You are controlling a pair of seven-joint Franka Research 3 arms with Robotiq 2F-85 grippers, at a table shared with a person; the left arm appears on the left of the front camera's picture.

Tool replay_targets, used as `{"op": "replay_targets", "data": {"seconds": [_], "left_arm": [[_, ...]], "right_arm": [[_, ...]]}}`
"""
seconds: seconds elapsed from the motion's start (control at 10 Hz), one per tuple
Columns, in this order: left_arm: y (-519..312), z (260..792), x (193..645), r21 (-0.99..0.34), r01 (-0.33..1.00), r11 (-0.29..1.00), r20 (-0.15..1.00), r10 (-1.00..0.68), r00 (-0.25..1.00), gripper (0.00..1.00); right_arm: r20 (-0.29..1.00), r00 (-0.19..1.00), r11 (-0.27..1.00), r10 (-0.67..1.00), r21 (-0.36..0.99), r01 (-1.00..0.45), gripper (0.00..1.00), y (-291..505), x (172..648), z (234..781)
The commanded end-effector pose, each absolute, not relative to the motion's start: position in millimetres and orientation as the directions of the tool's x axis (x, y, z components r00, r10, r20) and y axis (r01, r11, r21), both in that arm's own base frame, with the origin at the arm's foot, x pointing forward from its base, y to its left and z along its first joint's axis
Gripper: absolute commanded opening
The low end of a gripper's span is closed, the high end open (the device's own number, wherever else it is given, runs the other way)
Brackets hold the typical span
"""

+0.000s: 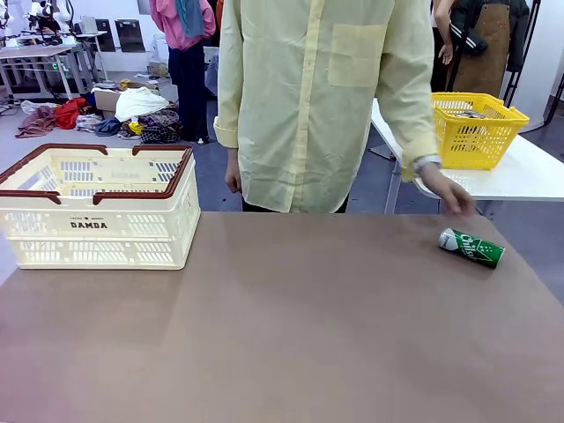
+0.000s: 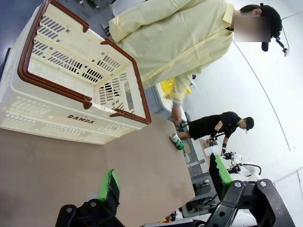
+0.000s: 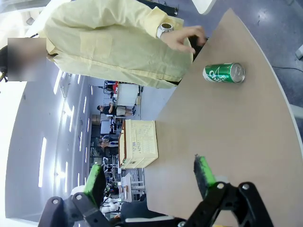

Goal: Place the drinks into the Shopping basket.
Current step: Pick up one drink and place it into the Shopping basket.

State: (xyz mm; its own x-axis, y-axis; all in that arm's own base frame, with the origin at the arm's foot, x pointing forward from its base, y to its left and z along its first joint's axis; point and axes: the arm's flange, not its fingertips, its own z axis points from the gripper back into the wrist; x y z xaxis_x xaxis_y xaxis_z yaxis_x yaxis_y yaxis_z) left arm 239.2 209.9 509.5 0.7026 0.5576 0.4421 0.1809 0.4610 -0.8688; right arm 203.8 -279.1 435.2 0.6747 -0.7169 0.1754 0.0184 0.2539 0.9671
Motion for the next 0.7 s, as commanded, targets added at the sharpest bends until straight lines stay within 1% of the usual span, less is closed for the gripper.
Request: {"op": "replay_targets", "data": {"seconds": [0.0,0.1,0.2,0.3,0.4,0.6], "left_arm": [[210.4,513.1,240.6,-0.875,0.187,0.447,0.438,0.564,0.700,1.00],[210.4,513.1,240.6,-0.875,0.187,0.447,0.438,0.564,0.700,1.00],[210.4,513.1,240.6,-0.875,0.187,0.447,0.438,0.564,0.700,1.00],[210.4,513.1,240.6,-0.875,0.187,0.447,0.438,0.564,0.700,1.00],[210.4,513.1,240.6,-0.875,0.187,0.447,0.438,0.564,0.700,1.00],[210.4,513.1,240.6,-0.875,0.187,0.447,0.438,0.564,0.700,1.00]], "right_arm": [[0.184,0.668,0.249,-0.721,0.969,0.002,1.00,-281.2,206.6,438.8],[0.175,0.675,0.254,-0.717,0.967,0.018,1.00,-279.1,203.8,435.2],[0.146,0.729,0.338,-0.669,0.933,0.124,1.00,-267.0,228.8,440.9],[0.119,0.757,0.449,-0.642,0.859,0.245,1.00,-251.9,266.2,450.9],[0.102,0.762,0.519,-0.640,0.789,0.330,1.00,-241.4,298.5,457.6],[0.087,0.782,0.630,-0.617,0.650,0.425,1.00,-217.4,363.6,454.5]]}}
